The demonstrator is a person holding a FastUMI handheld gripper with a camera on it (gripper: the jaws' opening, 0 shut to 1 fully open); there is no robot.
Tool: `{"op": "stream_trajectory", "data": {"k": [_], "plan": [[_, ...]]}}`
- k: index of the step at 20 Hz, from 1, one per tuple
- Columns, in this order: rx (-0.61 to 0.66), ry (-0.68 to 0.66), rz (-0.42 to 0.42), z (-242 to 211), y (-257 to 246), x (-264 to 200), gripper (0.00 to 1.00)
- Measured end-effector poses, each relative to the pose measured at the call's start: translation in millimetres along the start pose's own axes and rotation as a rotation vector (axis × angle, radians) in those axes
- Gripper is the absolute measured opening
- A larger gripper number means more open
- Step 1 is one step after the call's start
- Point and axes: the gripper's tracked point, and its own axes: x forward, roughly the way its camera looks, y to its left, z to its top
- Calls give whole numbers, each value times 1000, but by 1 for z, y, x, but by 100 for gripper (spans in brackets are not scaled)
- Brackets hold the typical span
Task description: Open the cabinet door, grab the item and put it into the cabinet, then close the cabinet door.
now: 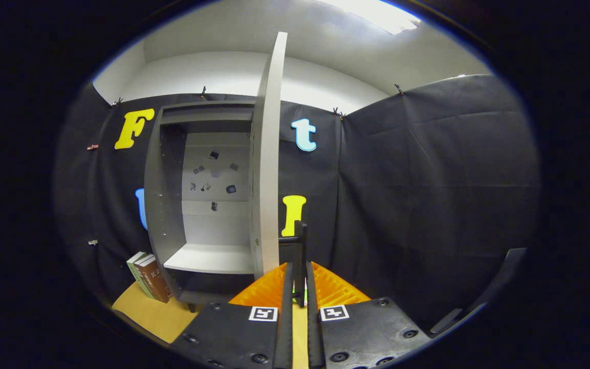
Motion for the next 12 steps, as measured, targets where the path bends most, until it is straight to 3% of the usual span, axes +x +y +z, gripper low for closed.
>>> {"op": "stream_trajectory", "data": {"k": [3, 9, 12], "plan": [[4, -7, 3, 3, -3, -10, 21], [89, -220, 160, 56, 32, -44, 99], [114, -179, 243, 44, 71, -49, 97]]}}
